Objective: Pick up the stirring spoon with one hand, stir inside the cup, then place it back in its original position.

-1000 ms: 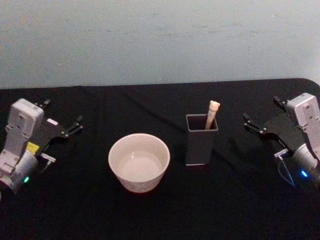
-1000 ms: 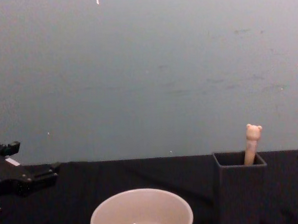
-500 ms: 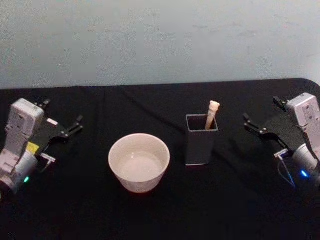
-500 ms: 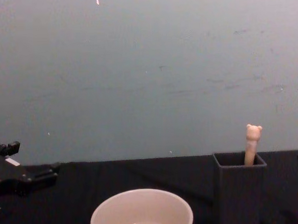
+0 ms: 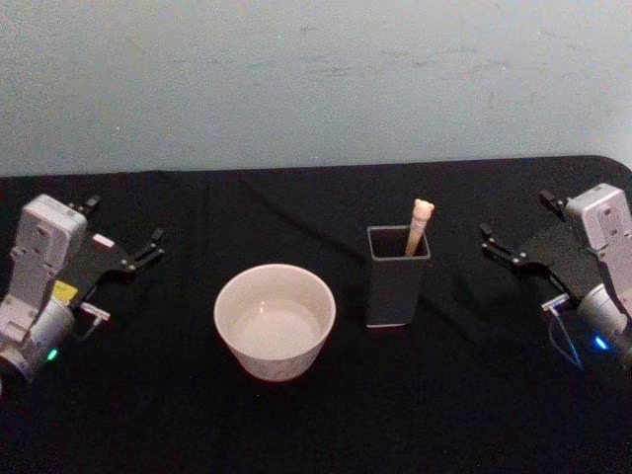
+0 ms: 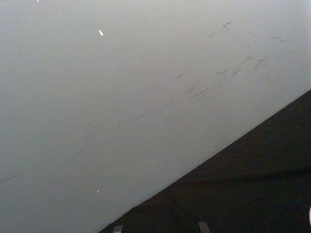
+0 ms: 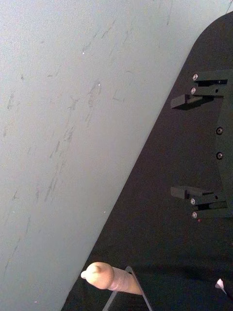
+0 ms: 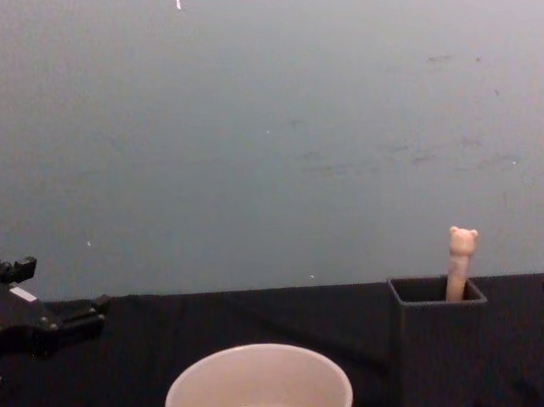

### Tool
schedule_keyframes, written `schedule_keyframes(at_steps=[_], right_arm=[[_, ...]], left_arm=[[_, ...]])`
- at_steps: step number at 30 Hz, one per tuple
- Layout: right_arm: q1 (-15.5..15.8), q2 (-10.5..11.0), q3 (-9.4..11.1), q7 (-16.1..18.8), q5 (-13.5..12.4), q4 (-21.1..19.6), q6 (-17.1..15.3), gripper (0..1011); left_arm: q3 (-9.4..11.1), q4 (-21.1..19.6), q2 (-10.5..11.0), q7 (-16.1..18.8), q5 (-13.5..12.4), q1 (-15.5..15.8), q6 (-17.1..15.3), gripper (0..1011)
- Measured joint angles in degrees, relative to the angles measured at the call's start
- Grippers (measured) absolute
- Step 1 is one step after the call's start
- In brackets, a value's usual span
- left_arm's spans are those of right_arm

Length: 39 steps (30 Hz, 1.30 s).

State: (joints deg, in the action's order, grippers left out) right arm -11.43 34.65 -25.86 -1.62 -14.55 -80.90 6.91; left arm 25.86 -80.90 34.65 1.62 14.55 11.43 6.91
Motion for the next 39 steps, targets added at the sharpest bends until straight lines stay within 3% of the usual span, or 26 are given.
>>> schedule_keyframes(at_steps=[15,20,21,30,39], right_arm=[[0.32,-0.1,0.82,1.1,0.1,-0.41,0.51,1002],[1.73,0.46,2.32,3.77,-2.42,-2.56,0.05,1003],[2.94,1.1,3.14,5.39,-4.12,-4.15,-0.57,1002],[8.35,2.73,6.14,10.11,-9.65,-10.75,-1.64,1003],[8.61,1.45,6.67,14.67,-12.01,-12.34,-1.23,1003]], left_arm=[[0.0,0.0,0.0,0.0,0.0,0.0,0.0,1001],[0.0,0.0,0.0,0.0,0.0,0.0,0.0,1001],[0.0,0.0,0.0,0.0,0.0,0.0,0.0,1001],[0.0,0.0,0.0,0.0,0.0,0.0,0.0,1001],[0.0,0.0,0.0,0.0,0.0,0.0,0.0,1001]])
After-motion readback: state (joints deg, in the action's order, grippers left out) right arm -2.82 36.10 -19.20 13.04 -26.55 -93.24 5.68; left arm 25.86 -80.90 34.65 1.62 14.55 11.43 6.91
